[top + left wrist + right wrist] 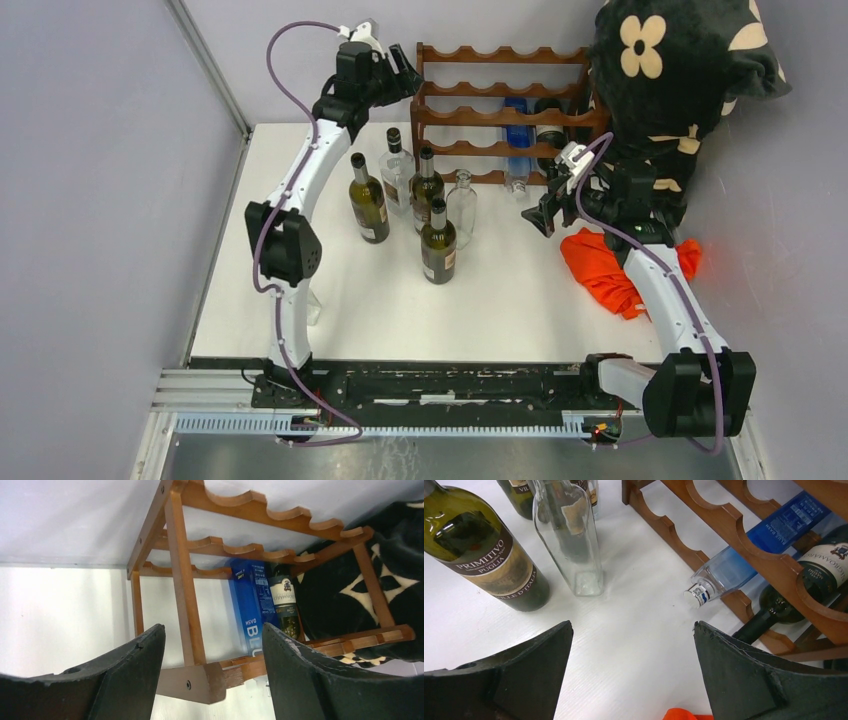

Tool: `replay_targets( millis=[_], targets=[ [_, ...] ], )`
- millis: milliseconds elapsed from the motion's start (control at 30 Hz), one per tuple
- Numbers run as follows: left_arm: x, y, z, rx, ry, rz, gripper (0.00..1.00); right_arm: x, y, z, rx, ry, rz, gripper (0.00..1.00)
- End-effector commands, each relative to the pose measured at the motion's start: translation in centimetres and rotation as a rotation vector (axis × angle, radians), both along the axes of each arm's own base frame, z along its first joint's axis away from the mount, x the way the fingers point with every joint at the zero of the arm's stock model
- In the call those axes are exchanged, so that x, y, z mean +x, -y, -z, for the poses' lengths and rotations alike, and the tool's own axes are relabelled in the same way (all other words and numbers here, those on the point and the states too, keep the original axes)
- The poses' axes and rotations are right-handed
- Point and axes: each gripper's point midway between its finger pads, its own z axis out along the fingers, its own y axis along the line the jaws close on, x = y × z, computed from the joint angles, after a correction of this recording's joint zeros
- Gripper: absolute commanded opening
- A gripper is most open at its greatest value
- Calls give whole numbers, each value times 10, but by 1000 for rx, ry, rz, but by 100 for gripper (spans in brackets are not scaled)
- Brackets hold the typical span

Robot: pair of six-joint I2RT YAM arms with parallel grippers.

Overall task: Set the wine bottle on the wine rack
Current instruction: Place the wine bottle in the wine rack, then adjust the wine rack at the center of the board.

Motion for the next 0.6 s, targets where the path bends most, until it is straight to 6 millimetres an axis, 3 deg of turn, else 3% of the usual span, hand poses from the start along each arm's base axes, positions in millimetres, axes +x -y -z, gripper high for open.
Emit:
replay_targets(
  millis=[0, 200, 333, 567],
  targets=[
    [3, 14, -24, -91, 42, 40, 76, -6, -2, -8, 22, 20, -15, 97],
    [9, 18, 3, -93, -16, 48, 72, -8, -3, -9, 38, 17, -10, 97],
    [11, 24, 17, -105, -50, 67, 67, -4, 7, -11, 46, 19, 24, 97],
    [7, 29, 26, -109, -79, 97, 55, -2, 9, -13, 56, 21, 35, 97]
  ],
)
